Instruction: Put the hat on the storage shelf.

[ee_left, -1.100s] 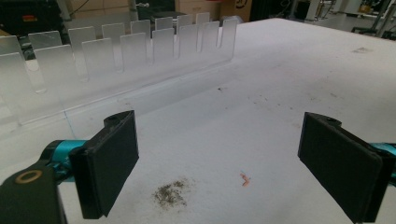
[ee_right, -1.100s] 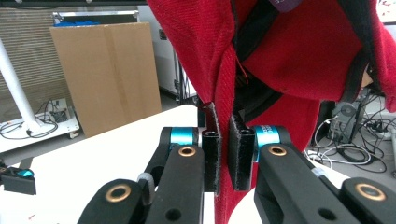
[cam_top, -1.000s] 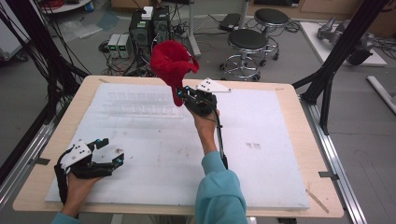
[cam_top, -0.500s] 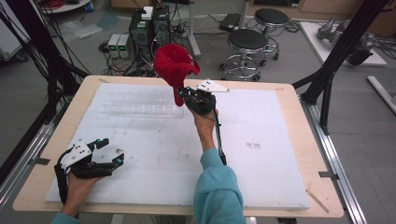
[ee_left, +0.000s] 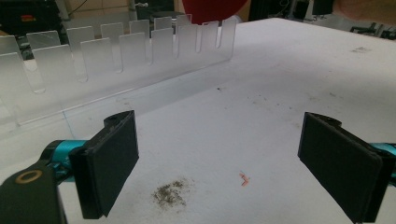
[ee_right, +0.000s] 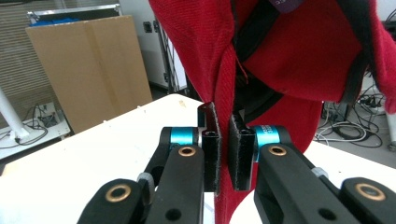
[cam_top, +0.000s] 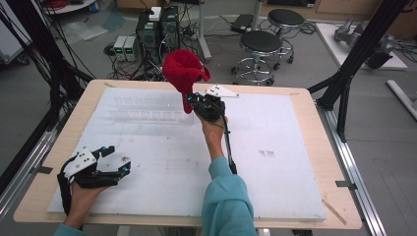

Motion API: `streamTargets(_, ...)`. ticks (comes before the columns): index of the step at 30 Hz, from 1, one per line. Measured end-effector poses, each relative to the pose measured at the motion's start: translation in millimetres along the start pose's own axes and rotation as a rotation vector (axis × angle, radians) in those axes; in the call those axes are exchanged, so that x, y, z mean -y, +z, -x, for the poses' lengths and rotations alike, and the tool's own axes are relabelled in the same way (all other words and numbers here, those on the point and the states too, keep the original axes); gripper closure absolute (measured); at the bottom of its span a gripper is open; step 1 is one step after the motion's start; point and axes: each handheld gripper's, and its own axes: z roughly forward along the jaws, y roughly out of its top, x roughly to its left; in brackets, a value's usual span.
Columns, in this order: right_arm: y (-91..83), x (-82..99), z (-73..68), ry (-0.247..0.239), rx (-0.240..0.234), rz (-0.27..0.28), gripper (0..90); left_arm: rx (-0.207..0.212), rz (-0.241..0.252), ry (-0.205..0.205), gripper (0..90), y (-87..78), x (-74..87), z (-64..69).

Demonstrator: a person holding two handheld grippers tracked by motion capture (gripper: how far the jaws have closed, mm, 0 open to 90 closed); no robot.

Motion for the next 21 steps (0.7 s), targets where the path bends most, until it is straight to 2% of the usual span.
streamTargets(10,0.1,-1.7,-5.4,0.009,-0.002,-0.001,85.7,0.000,-0.001,0.005,12.5,0.0,-0.1,0.1)
streamTargets(18,1.6,-1.4,-10.8,-0.015,0.001,-0.026,85.7,0.000,0.000,0.008,12.5,-0.2,-0.1,0.6)
streamTargets(21,1.5,-0.8,-10.1,0.007,0.008,-0.026,85.7,-0.001,0.001,0.009,12.5,-0.3,0.0,0.4)
